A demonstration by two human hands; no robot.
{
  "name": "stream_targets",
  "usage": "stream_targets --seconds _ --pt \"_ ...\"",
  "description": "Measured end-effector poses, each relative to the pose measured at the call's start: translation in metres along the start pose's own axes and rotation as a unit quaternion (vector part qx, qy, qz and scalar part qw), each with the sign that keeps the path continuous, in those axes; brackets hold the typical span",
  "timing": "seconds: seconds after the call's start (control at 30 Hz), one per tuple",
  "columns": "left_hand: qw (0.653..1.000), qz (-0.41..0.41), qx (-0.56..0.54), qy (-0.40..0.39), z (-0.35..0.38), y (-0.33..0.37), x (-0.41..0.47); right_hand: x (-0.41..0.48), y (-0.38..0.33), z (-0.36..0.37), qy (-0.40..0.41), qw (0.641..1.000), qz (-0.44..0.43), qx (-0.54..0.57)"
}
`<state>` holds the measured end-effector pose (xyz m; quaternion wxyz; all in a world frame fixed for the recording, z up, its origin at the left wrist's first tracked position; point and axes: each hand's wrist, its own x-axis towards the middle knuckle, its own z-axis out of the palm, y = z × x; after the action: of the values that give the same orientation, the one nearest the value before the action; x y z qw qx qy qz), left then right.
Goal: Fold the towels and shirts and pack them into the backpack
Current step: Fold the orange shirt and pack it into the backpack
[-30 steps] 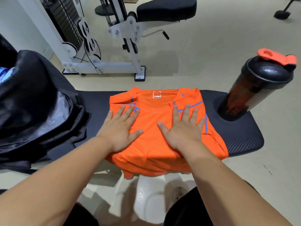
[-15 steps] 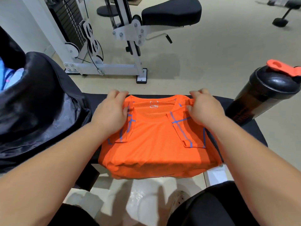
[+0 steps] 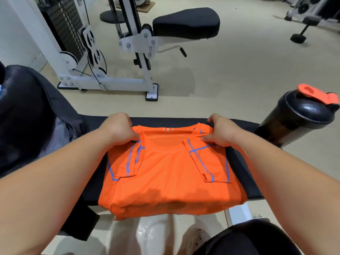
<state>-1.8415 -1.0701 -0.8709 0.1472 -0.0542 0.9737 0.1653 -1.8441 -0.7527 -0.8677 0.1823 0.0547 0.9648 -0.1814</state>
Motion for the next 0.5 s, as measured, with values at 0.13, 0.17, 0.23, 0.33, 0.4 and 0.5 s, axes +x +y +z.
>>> stream_targets --seconds 0.13,0.17,0.23,0.33,0.4,0.5 --pt "0.999 -0.018 -0.008 -0.047 -0.009 0.001 0.005 0.005 -0.005 -0.006 -0.044 0.998 0.017 0.029" --pt "0.998 -0.020 -0.015 -0.054 -0.011 0.001 0.007 0.007 -0.006 -0.008 -0.048 0.998 0.015 0.029" --pt "0.998 -0.021 -0.032 -0.056 -0.014 0.000 0.014 0.013 -0.008 -0.011 -0.041 0.998 0.008 0.045" --pt "1.000 -0.006 -0.024 -0.020 -0.019 0.000 0.028 0.026 -0.015 -0.018 -0.004 1.000 0.002 0.027" --pt "0.999 0.009 -0.010 0.030 -0.024 0.003 0.039 0.037 -0.020 -0.026 0.046 0.999 -0.011 -0.020" --pt "0.988 0.033 -0.029 0.150 -0.035 0.009 0.058 0.053 -0.027 -0.041 0.156 0.987 -0.029 0.001"
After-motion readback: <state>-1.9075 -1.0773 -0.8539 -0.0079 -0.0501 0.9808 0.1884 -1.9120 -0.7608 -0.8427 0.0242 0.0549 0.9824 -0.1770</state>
